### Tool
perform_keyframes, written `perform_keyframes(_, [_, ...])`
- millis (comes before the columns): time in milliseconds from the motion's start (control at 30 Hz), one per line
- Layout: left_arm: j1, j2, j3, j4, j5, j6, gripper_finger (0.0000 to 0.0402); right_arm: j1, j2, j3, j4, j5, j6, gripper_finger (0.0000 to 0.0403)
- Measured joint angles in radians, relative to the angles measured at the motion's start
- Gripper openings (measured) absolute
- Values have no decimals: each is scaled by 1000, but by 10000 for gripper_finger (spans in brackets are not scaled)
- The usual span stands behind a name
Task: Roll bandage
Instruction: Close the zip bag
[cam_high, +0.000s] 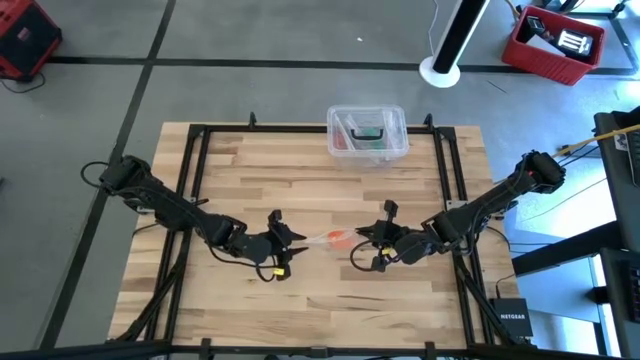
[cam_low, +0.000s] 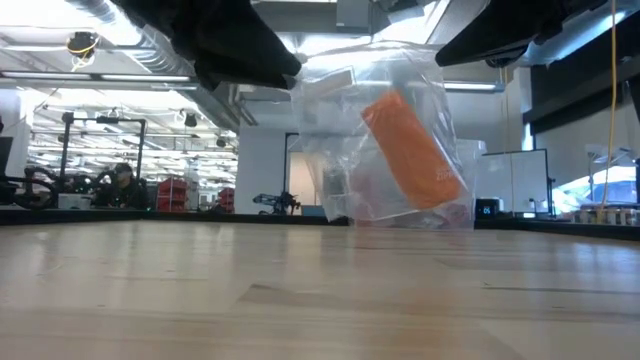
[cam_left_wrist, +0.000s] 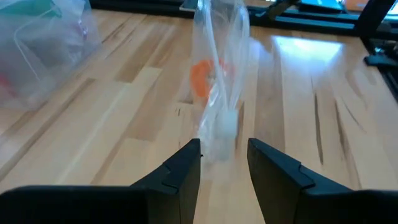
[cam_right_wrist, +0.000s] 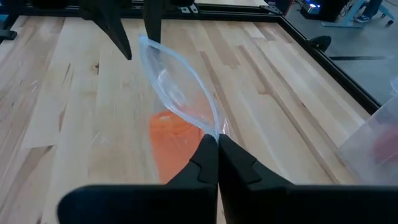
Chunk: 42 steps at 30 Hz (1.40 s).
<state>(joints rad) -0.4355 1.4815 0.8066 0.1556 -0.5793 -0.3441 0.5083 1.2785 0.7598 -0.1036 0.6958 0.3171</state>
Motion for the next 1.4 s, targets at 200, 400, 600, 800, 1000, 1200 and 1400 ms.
perform_keyframes(200, [14, 3, 0, 14, 0, -1, 115, 0, 0, 0, -1, 11, 0, 1])
perform_keyframes(400, [18, 39, 0, 16, 8, 7, 66, 0, 0, 0, 0, 12, 0, 1])
perform_keyframes(600, [18, 45, 0, 41, 7, 18, 34, 0, 0, 0, 0, 12, 0, 1])
perform_keyframes(800, [18, 46, 0, 64, 0, 60, 3, 0, 0, 0, 0, 5, 14, 6])
perform_keyframes(1000, [9, 22, 0, -6, 0, 63, 1, 0, 0, 36, -97, -107, 15, 57])
perform_keyframes(1200, [-19, -47, 0, -53, -8, 77, 0, 1, -2, 227, -230, -191, -9, 141])
perform_keyframes(1400, [-30, -68, 0, -44, -8, 120, 0, -82, 140, 316, 37, -251, -213, 171])
